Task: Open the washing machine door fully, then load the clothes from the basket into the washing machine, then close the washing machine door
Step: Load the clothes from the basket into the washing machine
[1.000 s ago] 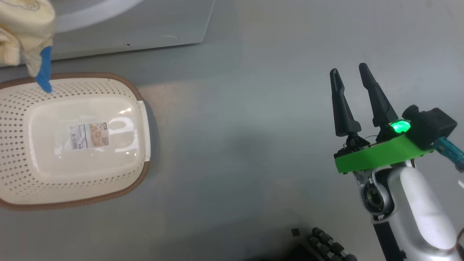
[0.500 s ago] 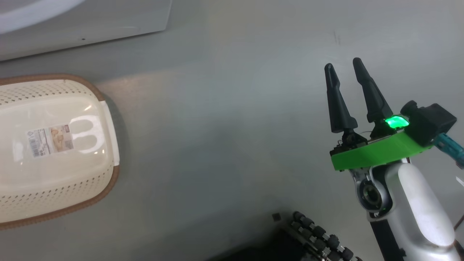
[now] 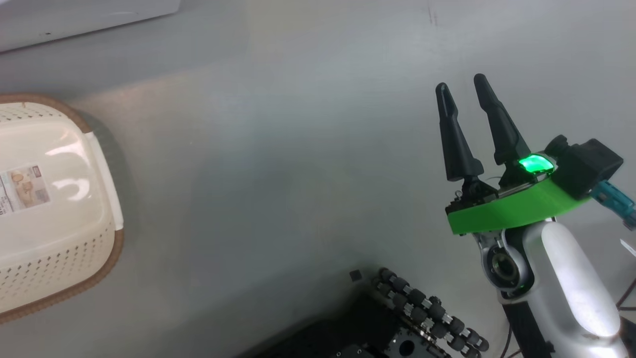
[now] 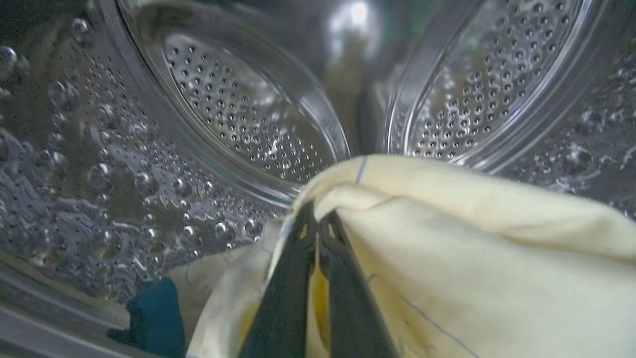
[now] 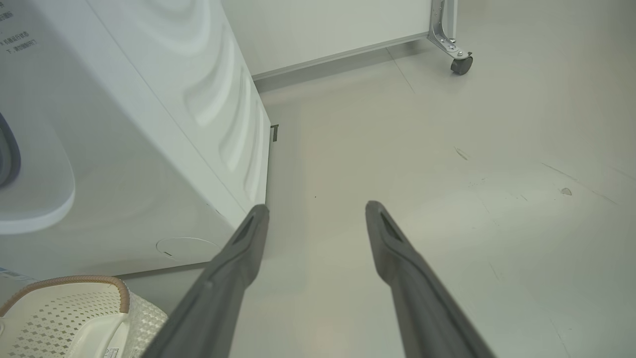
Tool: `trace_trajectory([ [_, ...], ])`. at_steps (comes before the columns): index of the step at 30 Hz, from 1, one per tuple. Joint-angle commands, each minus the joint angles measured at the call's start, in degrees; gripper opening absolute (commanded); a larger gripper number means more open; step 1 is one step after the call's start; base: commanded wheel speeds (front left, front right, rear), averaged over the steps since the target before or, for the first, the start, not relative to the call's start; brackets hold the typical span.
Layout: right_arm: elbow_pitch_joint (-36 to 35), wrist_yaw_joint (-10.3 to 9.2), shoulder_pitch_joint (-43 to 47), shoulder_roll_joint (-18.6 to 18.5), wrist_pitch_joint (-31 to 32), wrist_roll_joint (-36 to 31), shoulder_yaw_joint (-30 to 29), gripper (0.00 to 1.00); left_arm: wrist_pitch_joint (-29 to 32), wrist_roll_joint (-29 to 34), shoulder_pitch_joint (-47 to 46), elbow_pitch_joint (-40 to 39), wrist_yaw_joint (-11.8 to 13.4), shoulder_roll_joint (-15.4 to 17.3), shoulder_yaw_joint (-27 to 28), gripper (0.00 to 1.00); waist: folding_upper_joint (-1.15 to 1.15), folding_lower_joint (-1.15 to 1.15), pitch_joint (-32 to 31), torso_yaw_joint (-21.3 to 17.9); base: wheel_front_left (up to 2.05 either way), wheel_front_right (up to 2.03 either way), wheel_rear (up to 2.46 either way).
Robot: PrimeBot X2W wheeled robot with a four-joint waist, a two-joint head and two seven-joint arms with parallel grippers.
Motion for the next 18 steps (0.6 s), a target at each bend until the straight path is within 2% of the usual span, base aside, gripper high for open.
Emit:
trace_trajectory([
  [1,-1.9,0.23,0.3,-0.5,-0.4,0.6,1.1,1.0,-3.4,1.9,-3.9,-0.6,-0.5,3.4,1.3,0.0,0.0,-0.01,1.1,-0.9,0.0,0.0,0.0],
  [5,-2.0,0.23,0.2,-0.5,-0.4,0.9,1.4,1.0,-10.2,3.2,-8.8,2.3,-0.8,2.2,1.5,0.0,0.0,-0.01,2.1,-1.4,0.0,0.0,0.0],
  [6,-2.1,0.23,0.1,-0.5,-0.4,1.0,1.5,1.0,-13.9,4.4,-10.3,2.8,-0.9,1.8,1.0,0.0,0.0,-0.01,2.4,-1.4,0.0,0.0,0.0],
  [12,-2.1,0.23,0.1,-0.5,-0.4,0.9,1.5,1.0,-22.0,6.1,-14.3,3.7,-1.8,0.5,0.1,0.0,0.0,-0.01,3.0,-1.1,0.0,0.0,0.0],
  [18,-2.1,0.23,0.0,-0.5,-0.4,0.9,1.4,1.0,-24.7,6.2,-15.9,5.1,-2.7,-0.6,-0.6,0.0,0.0,-0.01,3.2,-0.7,0.0,0.0,0.0],
])
